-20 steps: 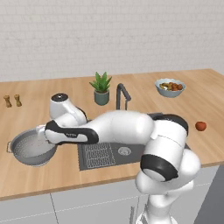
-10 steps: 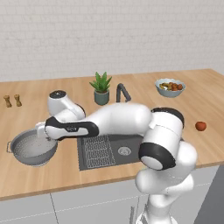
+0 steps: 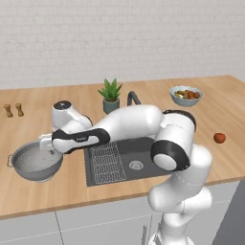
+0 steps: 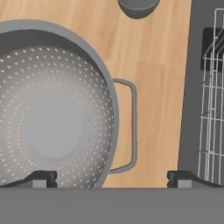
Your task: Put the colander in the sink, put the orange in the colander, and turn on the sink faucet and pour water over the colander.
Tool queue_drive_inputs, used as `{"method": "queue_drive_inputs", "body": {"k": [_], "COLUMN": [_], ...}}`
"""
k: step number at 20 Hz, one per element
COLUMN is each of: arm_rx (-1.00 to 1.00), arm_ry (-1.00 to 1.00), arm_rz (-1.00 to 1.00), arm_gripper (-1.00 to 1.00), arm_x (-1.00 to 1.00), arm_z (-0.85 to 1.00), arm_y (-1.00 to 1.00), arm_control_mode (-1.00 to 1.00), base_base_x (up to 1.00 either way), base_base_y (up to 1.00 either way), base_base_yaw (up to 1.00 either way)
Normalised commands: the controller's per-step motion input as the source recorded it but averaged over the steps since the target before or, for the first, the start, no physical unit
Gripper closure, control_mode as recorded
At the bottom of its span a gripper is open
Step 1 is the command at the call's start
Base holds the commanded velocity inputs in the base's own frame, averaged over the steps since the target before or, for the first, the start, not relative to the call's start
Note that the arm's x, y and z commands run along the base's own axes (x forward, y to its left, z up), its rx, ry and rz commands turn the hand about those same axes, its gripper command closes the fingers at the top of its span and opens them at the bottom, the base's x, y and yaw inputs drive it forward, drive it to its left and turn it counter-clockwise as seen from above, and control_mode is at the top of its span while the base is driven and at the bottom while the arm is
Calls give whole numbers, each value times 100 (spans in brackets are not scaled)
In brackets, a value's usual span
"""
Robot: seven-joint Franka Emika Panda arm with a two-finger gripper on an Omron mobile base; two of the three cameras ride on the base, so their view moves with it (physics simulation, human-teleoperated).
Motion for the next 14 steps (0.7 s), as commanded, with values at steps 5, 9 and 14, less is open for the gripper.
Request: {"method": "queue_drive_inputs", "body": {"k": [5,9,14], "arm_rx": [0,0,0], "arm_ry": [0,0,0], "arm_rz": [1,0,0], "arm_gripper": [-100,-100,-100], "arm_x": [1,3,11], "arm_z": [-12,-4,-5], "arm_y": [0,5,1], "arm_control_mode": [-100,-100,-100], "base_base_x": [0,0,0], "base_base_y": [0,0,0], "base_base_yaw": [0,0,0]}}
